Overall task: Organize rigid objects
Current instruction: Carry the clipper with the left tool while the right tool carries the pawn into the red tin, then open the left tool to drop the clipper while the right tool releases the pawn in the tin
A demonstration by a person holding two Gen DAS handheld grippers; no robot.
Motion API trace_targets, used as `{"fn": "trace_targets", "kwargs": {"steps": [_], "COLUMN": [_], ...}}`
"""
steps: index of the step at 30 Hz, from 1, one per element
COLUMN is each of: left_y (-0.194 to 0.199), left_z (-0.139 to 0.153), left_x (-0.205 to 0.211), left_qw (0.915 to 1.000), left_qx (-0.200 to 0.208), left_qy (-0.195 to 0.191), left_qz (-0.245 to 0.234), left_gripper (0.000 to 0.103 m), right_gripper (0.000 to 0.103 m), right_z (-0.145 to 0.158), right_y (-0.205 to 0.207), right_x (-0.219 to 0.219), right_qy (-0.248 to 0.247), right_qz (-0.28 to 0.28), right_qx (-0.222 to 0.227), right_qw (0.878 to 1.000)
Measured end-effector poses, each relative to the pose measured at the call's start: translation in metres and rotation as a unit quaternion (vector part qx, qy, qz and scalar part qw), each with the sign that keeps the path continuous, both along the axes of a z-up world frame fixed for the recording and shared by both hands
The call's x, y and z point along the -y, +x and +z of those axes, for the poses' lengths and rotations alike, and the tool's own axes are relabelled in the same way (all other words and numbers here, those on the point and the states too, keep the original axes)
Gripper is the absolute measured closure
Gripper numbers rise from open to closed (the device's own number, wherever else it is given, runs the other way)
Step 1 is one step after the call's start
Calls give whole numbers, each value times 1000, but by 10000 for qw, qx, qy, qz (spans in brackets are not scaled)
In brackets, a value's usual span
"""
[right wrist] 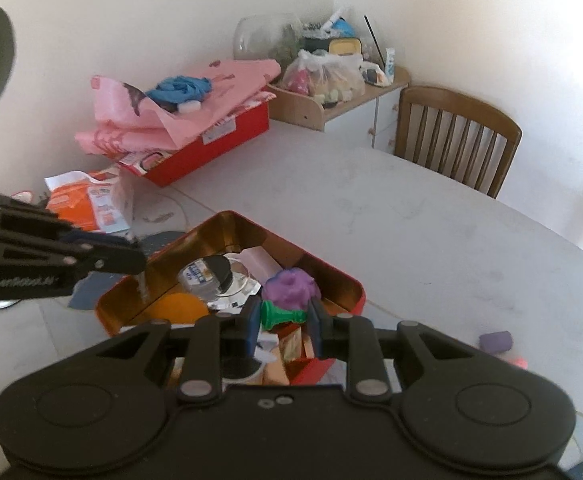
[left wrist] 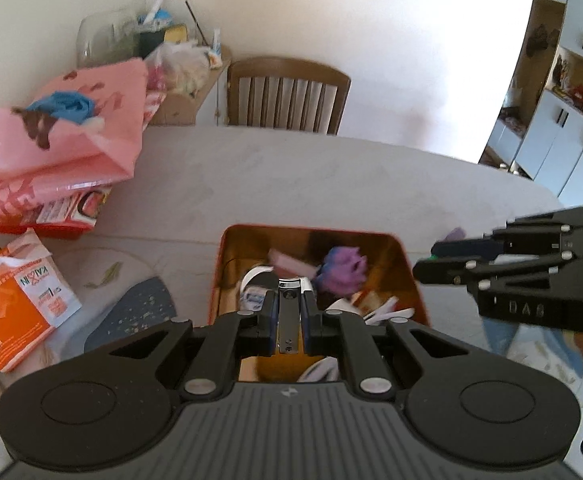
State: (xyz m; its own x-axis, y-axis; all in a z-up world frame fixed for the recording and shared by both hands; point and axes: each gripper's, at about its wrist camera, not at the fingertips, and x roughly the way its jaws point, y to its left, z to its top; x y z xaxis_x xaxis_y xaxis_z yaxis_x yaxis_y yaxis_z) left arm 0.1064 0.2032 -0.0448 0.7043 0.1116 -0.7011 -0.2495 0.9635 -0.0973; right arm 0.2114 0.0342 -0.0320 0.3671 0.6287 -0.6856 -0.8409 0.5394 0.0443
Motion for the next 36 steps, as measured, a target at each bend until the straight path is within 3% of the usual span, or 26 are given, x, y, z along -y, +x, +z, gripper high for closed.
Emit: {"fn": "trace_targets", "kwargs": {"steps": [15,23,36], "left_y": [27,31,32], "left_z": [-42,-53,-55], "left_x": [-24,-30,-36], "left_qw": [9986,9979,9971], "left_qx": [-503,-637,-734], "left_qy": [66,-51,-216], "left_qz": [-141,-122,-31], "left_gripper": [92,92,92], "right_gripper": [79,78,68], "right_z": [-40,-47,-41], "right_y": [19,21,18], "right_x": [-37,-40,-28], "right_qy": [-480,-558,-438], "right_qz": [-190,-252,-364], "right_qx": [-287,-359,-530], "right_qw": [9983,9975,9970]}}
